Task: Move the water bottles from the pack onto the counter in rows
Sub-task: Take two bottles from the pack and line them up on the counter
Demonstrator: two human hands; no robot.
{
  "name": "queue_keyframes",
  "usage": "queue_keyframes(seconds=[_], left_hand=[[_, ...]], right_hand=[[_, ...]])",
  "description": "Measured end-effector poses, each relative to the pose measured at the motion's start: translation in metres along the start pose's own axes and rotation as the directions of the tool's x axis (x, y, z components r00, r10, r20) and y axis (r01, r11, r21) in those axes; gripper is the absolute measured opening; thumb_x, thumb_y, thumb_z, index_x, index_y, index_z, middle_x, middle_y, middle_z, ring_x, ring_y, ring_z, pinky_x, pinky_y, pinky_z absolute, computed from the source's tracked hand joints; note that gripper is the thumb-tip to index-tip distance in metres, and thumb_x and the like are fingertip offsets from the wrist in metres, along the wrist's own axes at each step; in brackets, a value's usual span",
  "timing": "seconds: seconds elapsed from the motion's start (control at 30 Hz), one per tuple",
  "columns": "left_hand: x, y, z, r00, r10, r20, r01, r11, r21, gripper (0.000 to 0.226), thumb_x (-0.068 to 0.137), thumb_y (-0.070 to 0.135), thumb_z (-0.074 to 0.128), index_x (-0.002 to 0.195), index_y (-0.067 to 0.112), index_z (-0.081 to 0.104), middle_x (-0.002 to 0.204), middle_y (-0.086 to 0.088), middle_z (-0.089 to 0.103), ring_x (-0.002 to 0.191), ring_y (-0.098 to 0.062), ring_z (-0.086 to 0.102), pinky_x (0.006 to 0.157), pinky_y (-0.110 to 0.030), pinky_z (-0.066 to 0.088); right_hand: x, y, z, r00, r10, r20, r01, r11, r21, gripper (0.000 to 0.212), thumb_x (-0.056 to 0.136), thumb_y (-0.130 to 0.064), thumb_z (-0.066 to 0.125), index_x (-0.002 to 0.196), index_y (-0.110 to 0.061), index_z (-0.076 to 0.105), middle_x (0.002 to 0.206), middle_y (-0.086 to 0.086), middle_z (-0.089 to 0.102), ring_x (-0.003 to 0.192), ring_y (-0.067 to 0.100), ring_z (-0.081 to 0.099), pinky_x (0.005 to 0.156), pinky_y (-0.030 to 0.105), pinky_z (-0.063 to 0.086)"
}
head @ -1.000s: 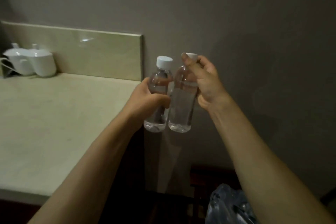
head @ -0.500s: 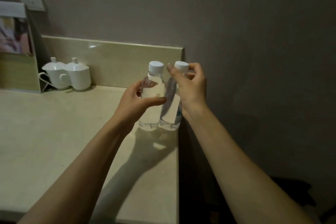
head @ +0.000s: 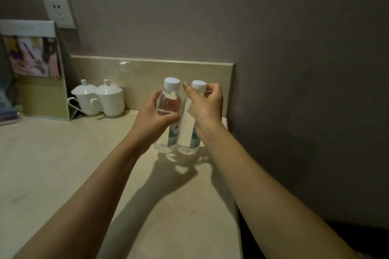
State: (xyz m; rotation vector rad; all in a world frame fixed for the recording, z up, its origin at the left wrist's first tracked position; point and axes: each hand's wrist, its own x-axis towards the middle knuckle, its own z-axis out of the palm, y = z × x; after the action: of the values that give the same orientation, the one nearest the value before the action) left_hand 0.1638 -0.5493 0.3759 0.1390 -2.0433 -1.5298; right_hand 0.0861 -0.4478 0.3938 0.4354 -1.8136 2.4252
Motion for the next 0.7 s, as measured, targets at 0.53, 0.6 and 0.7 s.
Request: queue_keyframes(seconds=[0.53,0.6,0.7], left_hand=[[0.1,-0.074,-0.12,0.982,-0.011,0.187,0.03,0.994,-0.103,0.03,0.078,0.02,0.076,0.104,0.028,0.065,0.092,0.013,0.074,0.084,0.002,0.069,0.071,-0.02,0.047],[0.105,-0.082,-0.128,0.979,0.011,0.204,0.015,0.992,-0.125,0.026,0.081,0.015,0.074,0.102,0.03,0.068,0.095,0.012,0.075,0.087,0.002,0.07,0.071,-0.015,0.049],[0.109,-0.092,-0.134,0.967,0.014,0.255,0.031,0.984,-0.175,0.026,0.085,0.011,0.07,0.101,0.031,0.069,0.103,0.009,0.075,0.096,-0.003,0.07,0.07,-0.01,0.054]], right_hand=[[0.028,0.05,0.137,0.985,0.095,-0.142,-0.107,0.991,-0.075,0.034,0.083,-0.033,0.072,0.102,-0.025,0.046,0.094,-0.01,0.057,0.08,0.004,0.056,0.058,0.021,0.04],[0.029,0.053,0.146,0.984,0.092,-0.153,-0.105,0.992,-0.075,0.034,0.083,-0.032,0.073,0.105,-0.024,0.047,0.096,-0.009,0.057,0.082,0.004,0.057,0.059,0.021,0.04],[0.029,0.055,0.147,0.988,0.097,-0.124,-0.111,0.988,-0.107,0.041,0.08,-0.043,0.072,0.11,-0.025,0.05,0.102,-0.007,0.059,0.089,0.009,0.059,0.064,0.024,0.044]])
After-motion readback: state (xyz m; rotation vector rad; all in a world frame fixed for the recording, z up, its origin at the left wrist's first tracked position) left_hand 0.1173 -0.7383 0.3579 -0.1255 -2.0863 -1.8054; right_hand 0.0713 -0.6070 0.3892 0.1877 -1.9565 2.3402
